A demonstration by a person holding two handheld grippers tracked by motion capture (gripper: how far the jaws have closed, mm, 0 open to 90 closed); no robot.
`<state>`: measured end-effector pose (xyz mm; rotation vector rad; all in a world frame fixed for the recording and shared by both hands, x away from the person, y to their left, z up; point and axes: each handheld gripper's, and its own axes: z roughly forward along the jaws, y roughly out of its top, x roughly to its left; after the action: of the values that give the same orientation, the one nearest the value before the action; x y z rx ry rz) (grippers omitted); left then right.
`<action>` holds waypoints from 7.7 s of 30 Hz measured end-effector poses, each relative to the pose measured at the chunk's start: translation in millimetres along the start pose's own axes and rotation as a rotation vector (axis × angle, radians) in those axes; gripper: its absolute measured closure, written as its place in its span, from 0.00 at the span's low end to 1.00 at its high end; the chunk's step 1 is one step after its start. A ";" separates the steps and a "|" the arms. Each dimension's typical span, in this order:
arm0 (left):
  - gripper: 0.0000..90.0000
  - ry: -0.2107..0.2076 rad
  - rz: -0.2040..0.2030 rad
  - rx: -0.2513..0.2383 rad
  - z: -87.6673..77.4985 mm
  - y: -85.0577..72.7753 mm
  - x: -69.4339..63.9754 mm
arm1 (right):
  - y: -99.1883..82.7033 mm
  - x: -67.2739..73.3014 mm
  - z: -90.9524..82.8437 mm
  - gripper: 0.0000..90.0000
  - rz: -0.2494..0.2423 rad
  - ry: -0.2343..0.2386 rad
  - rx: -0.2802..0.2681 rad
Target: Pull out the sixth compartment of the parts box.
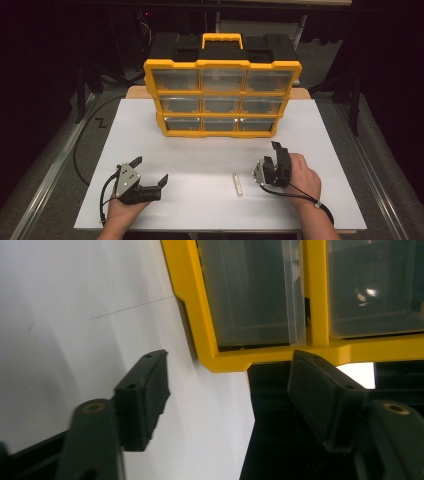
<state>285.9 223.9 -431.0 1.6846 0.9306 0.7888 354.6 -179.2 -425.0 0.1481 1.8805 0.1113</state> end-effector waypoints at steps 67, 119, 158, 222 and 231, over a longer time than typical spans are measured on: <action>0.00 -0.050 -0.004 -0.004 2.1 -5.0 1.0 | 49.5 -79.0 25.9 0.59 0.004 -0.206 -0.007; 0.00 -0.048 -0.016 -0.015 -0.8 -4.7 5.4 | 62.7 -103.4 42.0 0.84 -0.130 -0.268 0.016; 0.00 -0.048 -0.024 -0.018 -0.3 -5.4 7.0 | 69.1 -99.3 42.2 0.90 -0.182 -0.301 0.048; 0.00 -0.049 -0.035 -0.021 0.1 -6.9 8.3 | 56.6 -80.9 -28.7 0.90 -0.192 -0.279 -0.005; 0.00 -0.052 -0.033 -0.019 0.4 -7.1 8.0 | 55.1 -75.3 -29.8 0.89 -0.186 -0.286 -0.014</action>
<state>288.6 232.0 -437.5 1.6613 0.9099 0.7271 351.9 -136.8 -336.8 -0.0206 1.5984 -0.0236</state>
